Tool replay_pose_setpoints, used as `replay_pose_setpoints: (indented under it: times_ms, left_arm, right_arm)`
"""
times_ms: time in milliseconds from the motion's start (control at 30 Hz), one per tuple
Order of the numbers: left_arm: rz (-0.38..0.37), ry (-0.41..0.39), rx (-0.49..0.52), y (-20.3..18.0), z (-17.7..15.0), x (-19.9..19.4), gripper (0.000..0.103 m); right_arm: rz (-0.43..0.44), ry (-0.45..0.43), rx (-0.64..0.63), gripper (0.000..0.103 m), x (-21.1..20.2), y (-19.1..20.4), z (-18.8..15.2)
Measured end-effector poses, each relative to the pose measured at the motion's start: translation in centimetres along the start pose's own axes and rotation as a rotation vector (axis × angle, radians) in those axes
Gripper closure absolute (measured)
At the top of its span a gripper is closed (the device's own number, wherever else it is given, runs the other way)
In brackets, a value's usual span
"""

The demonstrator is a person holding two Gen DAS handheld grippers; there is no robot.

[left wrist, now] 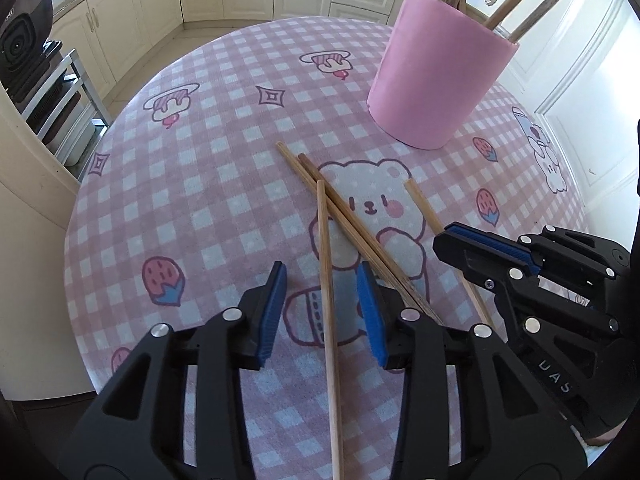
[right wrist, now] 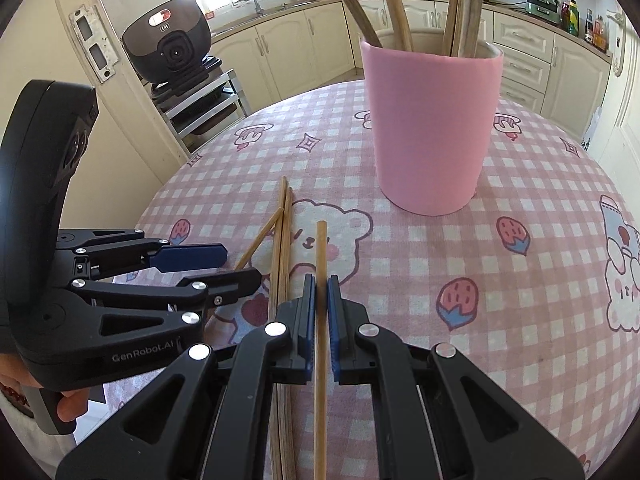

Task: Organize utensils
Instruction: 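Lift both held chopsticks upright and carry them over the pink cup, then lower the chopsticks into the pink cup and open both tools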

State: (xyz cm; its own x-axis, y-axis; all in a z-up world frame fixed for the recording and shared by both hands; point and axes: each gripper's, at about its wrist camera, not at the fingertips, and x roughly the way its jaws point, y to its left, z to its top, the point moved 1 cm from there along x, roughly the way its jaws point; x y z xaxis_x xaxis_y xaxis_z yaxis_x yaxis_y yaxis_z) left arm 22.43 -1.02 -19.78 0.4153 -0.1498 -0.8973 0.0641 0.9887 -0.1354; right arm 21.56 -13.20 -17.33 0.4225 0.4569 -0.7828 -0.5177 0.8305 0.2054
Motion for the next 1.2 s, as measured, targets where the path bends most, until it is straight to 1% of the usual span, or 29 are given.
replay_pose_setpoints:
  times_ms: [33, 67, 100, 200, 267, 333, 433, 533, 733, 933, 1033, 1200]
  left_arm:
    - [0.01, -0.005, 0.007, -0.1, 0.1, 0.1, 0.073]
    - [0.028, -0.012, 0.02, -0.1, 0.1, 0.2, 0.08]
    - [0.045, -0.022, 0.033, -0.2, 0.2, 0.4, 0.083]
    - [0.047, -0.032, 0.018, 0.0, 0.4, 0.5, 0.096]
    - [0.003, -0.033, -0.007, 0.3, 0.5, 0.3, 0.097]
    - [-0.023, -0.05, -0.013, 0.4, 0.4, -0.5, 0.097]
    - [-0.034, -0.096, -0.009, -0.1, 0.4, -2.3, 0.097]
    - [-0.054, -0.162, 0.0, -0.7, 0.7, -5.0, 0.097]
    - [-0.092, -0.296, 0.022, -1.7, 0.8, -10.6, 0.097]
    - [-0.122, -0.396, 0.034, -2.3, 0.3, -14.5, 0.097]
    - [-0.135, -0.425, 0.054, -2.8, 0.2, -15.5, 0.097]
    - [-0.133, -0.463, 0.069, -3.6, 0.4, -16.8, 0.097]
  right_arm:
    - [0.001, 0.0, 0.001, 0.098, 0.0, -0.1, 0.0]
    - [0.0, -0.001, 0.002, 0.098, 0.0, -0.1, 0.0]
    - [0.001, -0.002, 0.002, 0.098, -0.1, -0.2, 0.0]
    - [0.001, -0.007, 0.002, 0.098, -0.2, 0.0, 0.1]
    - [-0.001, -0.012, 0.0, 0.098, -0.5, 0.1, 0.1]
    - [-0.001, -0.02, -0.004, 0.098, -0.9, 0.3, 0.1]
    - [-0.004, -0.045, -0.006, 0.098, -2.0, 0.5, 0.3]
    - [-0.003, -0.082, -0.006, 0.098, -3.4, 0.9, 0.5]
    - [-0.004, -0.184, -0.014, 0.098, -7.6, 1.6, 1.3]
    - [-0.006, -0.3, -0.019, 0.098, -11.6, 2.1, 1.6]
    - [-0.023, -0.353, -0.021, 0.098, -13.2, 2.1, 1.7]
    - [-0.061, -0.442, -0.012, 0.098, -14.8, 1.8, 2.0]
